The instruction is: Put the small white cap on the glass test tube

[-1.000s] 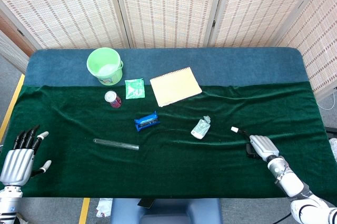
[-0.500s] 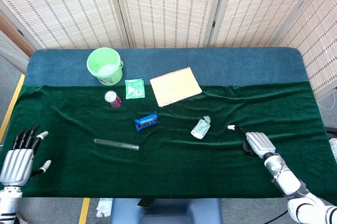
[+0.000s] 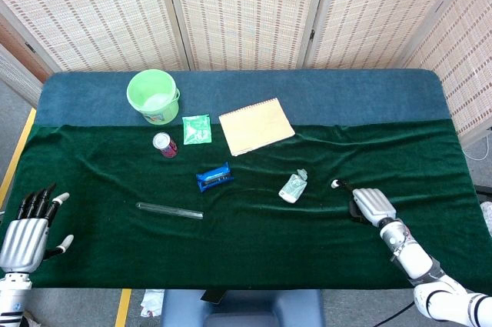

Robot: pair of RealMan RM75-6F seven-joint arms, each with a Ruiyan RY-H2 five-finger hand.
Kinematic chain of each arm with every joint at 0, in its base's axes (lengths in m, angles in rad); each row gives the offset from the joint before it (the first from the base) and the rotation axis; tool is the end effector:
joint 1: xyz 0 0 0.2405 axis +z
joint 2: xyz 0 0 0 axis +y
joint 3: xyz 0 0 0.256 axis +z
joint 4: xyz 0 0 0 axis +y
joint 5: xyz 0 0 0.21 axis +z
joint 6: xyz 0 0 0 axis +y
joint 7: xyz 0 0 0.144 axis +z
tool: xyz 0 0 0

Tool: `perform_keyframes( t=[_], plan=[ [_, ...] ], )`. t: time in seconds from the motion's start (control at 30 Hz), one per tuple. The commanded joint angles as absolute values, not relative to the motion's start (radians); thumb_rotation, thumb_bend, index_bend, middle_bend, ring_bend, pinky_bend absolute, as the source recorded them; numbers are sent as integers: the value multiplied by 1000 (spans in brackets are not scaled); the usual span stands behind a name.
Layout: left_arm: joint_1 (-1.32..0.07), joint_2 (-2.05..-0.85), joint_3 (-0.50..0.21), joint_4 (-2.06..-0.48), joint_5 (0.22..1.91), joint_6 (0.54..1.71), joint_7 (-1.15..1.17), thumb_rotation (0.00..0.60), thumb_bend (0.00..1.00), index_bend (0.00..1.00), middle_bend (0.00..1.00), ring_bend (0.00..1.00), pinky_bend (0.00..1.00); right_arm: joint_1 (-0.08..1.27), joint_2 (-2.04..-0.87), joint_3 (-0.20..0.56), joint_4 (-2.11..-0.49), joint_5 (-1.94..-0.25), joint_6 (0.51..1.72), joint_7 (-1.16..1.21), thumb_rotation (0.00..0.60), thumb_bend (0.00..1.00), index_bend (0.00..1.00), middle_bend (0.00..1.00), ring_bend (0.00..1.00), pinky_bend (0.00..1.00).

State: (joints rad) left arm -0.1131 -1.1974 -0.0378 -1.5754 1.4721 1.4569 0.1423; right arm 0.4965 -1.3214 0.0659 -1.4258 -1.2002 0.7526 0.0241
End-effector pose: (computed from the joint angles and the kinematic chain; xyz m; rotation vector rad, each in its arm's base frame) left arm -0.3120 0.1872 0.1330 -1.4353 -0.8515 -0.8134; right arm -0.2988 -0.2890 0.0330 1.7371 -1.3512 0.6066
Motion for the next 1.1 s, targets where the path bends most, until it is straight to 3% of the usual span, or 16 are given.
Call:
perform_keyframes(
  t=[0.03, 0.23, 0.47, 0.5, 0.53, 0.6, 0.7, 0.87, 1.1],
  plan=[
    [-113, -1197, -37, -1575, 1472, 1455, 141, 600, 273, 194, 54, 58, 0, 501, -1324, 66, -1423, -1195, 751, 16, 590, 911, 93, 865, 1000, 993],
    [-112, -1197, -39, -1571, 1472, 1459, 138, 600, 273, 194, 54, 58, 0, 497, -1323, 63, -1438, -1206, 780, 6, 590, 912, 92, 866, 1000, 993],
    [-113, -1189, -43, -1569, 1471, 1461, 127, 600, 274, 194, 54, 58, 0, 453, -1301, 70, -1490, -1249, 916, -3, 588, 911, 86, 854, 1000, 986],
    [-113, -1188, -43, -1570, 1472, 1462, 126, 600, 274, 194, 54, 58, 0, 449, -1294, 73, -1502, -1247, 925, 3, 589, 887, 85, 847, 1000, 977],
    [-113, -1188, -43, -1571, 1473, 1462, 124, 600, 274, 194, 54, 58, 0, 444, -1288, 79, -1514, -1240, 933, 9, 589, 802, 85, 843, 1000, 969],
    [-113, -1187, -40, -1575, 1479, 1462, 117, 600, 274, 194, 54, 58, 0, 433, -1277, 98, -1547, -1200, 954, 11, 589, 528, 85, 839, 1000, 960],
    [-112, -1188, -36, -1575, 1483, 1461, 116, 600, 274, 193, 54, 58, 0, 433, -1250, 111, -1596, -1149, 954, -21, 562, 281, 85, 839, 1000, 960],
    [-112, -1191, -37, -1575, 1480, 1461, 120, 600, 274, 193, 54, 58, 0, 448, -1229, 107, -1589, -1166, 962, -83, 552, 247, 99, 856, 1000, 964],
    [-115, -1188, -39, -1580, 1484, 1462, 123, 600, 274, 194, 54, 58, 0, 480, -1258, 102, -1509, -1211, 980, -182, 566, 243, 254, 923, 1000, 1000]
  ],
)
